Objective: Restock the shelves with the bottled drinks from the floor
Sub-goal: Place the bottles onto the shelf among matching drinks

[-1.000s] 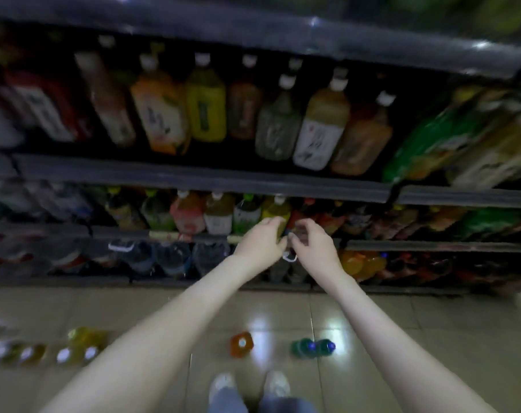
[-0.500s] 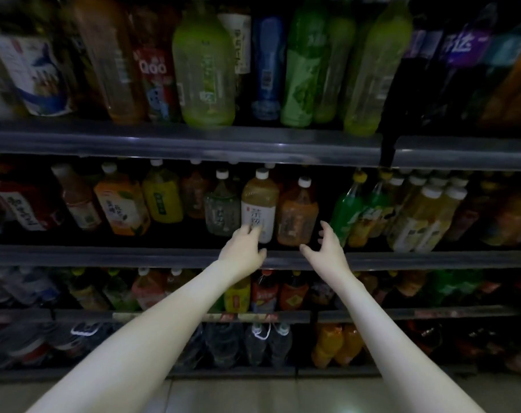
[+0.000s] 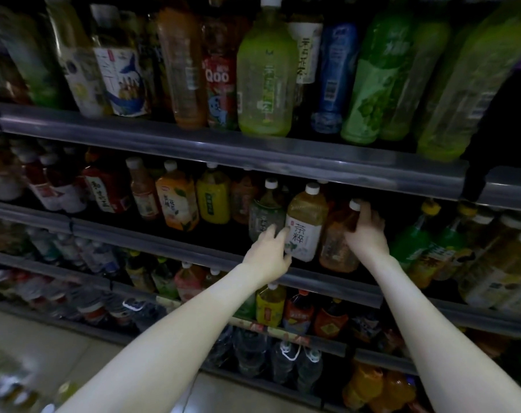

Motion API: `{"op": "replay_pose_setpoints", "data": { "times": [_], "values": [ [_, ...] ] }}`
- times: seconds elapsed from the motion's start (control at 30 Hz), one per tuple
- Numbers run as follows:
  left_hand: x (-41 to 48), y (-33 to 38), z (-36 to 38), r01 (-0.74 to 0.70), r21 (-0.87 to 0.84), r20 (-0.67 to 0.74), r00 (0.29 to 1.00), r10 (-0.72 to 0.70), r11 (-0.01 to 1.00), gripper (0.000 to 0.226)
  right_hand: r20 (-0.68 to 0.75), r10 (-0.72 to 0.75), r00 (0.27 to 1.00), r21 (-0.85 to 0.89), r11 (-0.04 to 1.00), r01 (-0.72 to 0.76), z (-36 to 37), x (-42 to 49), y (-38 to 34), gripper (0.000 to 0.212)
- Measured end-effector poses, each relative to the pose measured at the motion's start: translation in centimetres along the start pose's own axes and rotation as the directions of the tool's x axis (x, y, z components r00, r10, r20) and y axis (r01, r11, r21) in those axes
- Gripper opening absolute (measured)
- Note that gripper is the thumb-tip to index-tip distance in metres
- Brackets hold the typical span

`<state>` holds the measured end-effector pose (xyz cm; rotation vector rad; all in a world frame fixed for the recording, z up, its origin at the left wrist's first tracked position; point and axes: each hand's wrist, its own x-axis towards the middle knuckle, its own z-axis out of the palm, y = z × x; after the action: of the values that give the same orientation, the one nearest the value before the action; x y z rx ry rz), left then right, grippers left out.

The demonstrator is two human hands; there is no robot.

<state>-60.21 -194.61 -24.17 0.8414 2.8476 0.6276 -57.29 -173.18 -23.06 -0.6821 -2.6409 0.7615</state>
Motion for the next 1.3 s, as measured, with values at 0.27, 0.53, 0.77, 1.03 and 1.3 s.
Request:
{"op": "replay_pose_setpoints", "data": {
  "times": [0.27,0.53,0.77,1.03,1.3],
  "values": [
    [2.3,0.1,1.5,-0.089,-0.006,0.033,0.995,0.089,0.996,0.064,-0.02,0.051,0.999,-0.14,0.989,-0.053,-0.7,1.2,-0.6,0.067],
    [2.7,-1.9,0.8,-0.312,-0.03,0.003,0.95,0.312,0.95,0.062,-0.039,-0.002,0.999,-0.154,0.988,-0.004,-0.5,-2.2,-2.7,0.035],
    [2.8,-7.0,-1.7,-0.427,-0.127,-0.079,0.904,0.42,0.895,0.061,-0.392,-0.033,0.919,0.02,0.999,0.045,1.9,-6.4,-5.1,0.019],
    [1.1,-9.5,-3.5,-0.474,-0.211,0.048,0.869,0.493,0.855,0.103,-0.556,-0.207,0.805,-0.086,0.978,0.192,2.3,-9.9,-11.6,0.014],
    [2.1,-14.7,-6.3,-0.345,-0.16,-0.063,0.939,0.339,0.925,0.101,-0.275,-0.187,0.943,0.256,0.931,0.26,7.7,-8.2,-19.5,0.015]
  ]
}}
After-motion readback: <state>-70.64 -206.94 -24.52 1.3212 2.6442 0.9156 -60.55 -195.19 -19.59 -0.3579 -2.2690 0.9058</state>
